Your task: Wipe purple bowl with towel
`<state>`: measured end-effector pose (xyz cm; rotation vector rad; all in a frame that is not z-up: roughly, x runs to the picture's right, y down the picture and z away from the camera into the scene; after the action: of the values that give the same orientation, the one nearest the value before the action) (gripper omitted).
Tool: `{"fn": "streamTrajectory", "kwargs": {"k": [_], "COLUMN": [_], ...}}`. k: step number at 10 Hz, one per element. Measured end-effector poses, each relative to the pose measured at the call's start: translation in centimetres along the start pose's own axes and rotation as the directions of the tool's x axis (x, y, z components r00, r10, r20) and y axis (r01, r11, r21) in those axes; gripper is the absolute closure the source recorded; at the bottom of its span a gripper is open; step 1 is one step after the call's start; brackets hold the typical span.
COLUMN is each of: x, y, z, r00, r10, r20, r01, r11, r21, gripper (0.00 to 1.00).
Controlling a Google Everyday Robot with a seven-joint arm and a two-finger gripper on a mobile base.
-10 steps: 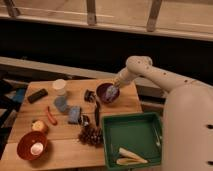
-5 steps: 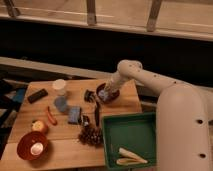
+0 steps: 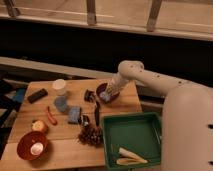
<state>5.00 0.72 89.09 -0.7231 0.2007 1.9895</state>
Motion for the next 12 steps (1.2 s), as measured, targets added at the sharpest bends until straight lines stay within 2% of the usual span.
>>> {"fn": "streamTrajectory", "kwargs": {"k": [2,3,5,7,9,10,12], "x": [-2.5,-3.8,-4.5,-2.9,0.0,1.4,2.4], "y": [0.5,1.1,1.9,2.9,3.0,2.5,1.2], "z": [-0.9,-1.1,-0.1,1.6,2.5,2.3,1.3], "r00": [0.999,0.999,0.999,0.999,0.997,0.998,0.999], "r10": [-0.002,-0.008,-0.018,-0.044,-0.062,-0.058,-0.045], "r20": [0.036,0.049,0.028,-0.009,-0.036,-0.036,-0.026], "r01": [0.002,0.009,0.019,0.043,0.061,0.057,0.045], "r11": [1.000,1.000,0.999,0.998,0.997,0.998,0.999], "r21": [-0.001,-0.012,-0.029,-0.046,-0.036,-0.023,0.009], "gripper": [1.00,1.00,1.00,1.00,1.00,1.00,1.00]}}
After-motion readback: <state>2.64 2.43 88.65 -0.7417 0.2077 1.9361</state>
